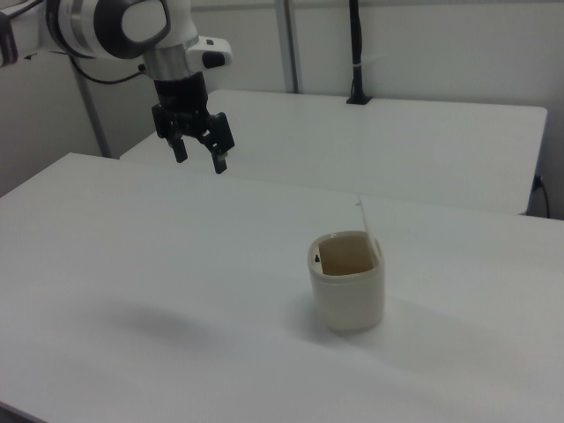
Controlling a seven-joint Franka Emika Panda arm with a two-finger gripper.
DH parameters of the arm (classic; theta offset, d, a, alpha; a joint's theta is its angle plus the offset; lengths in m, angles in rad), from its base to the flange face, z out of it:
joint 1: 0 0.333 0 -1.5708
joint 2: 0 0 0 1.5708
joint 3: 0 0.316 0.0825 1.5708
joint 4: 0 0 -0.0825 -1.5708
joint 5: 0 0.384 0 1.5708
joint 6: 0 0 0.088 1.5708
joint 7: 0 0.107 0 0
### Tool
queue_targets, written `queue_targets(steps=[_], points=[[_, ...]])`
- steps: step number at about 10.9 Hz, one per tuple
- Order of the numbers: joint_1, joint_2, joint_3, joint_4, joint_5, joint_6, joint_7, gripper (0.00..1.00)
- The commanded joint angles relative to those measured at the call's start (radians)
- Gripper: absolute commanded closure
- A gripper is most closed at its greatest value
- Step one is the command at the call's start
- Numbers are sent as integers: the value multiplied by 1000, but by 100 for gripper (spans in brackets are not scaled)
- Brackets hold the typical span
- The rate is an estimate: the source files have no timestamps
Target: Close the trash bin
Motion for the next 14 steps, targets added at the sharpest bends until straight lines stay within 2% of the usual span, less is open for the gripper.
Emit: queue_targets(steps=[1, 9, 10, 11, 12, 14], points=[[1, -26, -26, -8, 15, -51, -67, 0], [7, -28, -31, -6, 11, -54, -69, 2], [6, -26, -32, -6, 12, -54, -68, 27], [4, -26, -33, -5, 17, -57, -67, 58], [3, -26, -33, -5, 23, -59, -65, 80], [-8, 3, -45, 9, 45, -42, 52, 82]])
